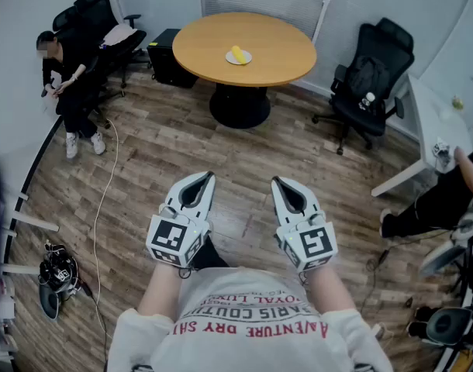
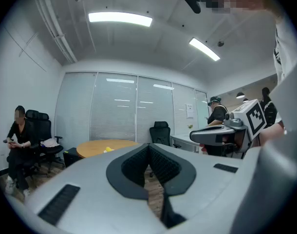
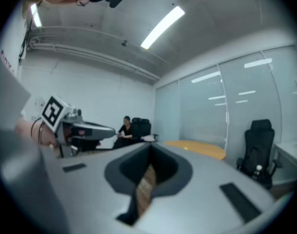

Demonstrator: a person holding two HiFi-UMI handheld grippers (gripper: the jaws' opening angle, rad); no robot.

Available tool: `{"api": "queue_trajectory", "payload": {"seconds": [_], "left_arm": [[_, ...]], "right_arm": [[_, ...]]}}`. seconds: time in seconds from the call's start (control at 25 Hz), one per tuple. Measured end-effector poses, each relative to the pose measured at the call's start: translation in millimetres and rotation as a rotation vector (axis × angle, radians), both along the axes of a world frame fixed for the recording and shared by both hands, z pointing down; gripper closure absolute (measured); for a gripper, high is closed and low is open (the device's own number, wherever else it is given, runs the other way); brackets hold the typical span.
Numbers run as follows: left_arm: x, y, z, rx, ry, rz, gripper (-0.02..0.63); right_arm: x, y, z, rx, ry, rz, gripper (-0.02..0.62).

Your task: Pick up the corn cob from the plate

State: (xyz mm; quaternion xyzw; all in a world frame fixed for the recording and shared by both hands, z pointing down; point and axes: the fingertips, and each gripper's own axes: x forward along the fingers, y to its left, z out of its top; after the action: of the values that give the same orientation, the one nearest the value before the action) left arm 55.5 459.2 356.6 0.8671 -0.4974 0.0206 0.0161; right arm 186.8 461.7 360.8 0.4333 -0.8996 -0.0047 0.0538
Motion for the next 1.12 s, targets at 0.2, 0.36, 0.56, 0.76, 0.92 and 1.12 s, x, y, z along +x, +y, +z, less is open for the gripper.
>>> {"api": "queue_trajectory", "payload": {"seconds": [0.2, 0.36, 0.56, 0.76, 0.92, 1.12], "left_arm": [[-1, 2, 0, -0.002, 0.01, 0.008, 0.571], [-2, 3, 2, -0.009, 0.008, 0.007, 0.571], [-5, 2, 11, -0.033, 0.023, 0.012, 0.571], [-11, -11, 20, -0.061, 0.037, 0.019, 0.571], [-24, -38, 27, -0.078, 0.046, 0.025, 0.571], [-42, -84, 25, -0.072, 0.058, 0.042, 0.571]], "right_arm": [[-2, -1, 2, 0.001, -0.001, -0.007, 0.568], [-3, 0, 4, -0.009, -0.015, -0.001, 0.568], [-6, 1, 8, -0.024, -0.034, 0.02, 0.568], [-11, -11, 22, -0.078, -0.04, 0.027, 0.568], [-21, -37, 30, -0.098, -0.04, 0.043, 0.568], [-43, -79, 29, -0.1, -0.036, 0.034, 0.568]]}}
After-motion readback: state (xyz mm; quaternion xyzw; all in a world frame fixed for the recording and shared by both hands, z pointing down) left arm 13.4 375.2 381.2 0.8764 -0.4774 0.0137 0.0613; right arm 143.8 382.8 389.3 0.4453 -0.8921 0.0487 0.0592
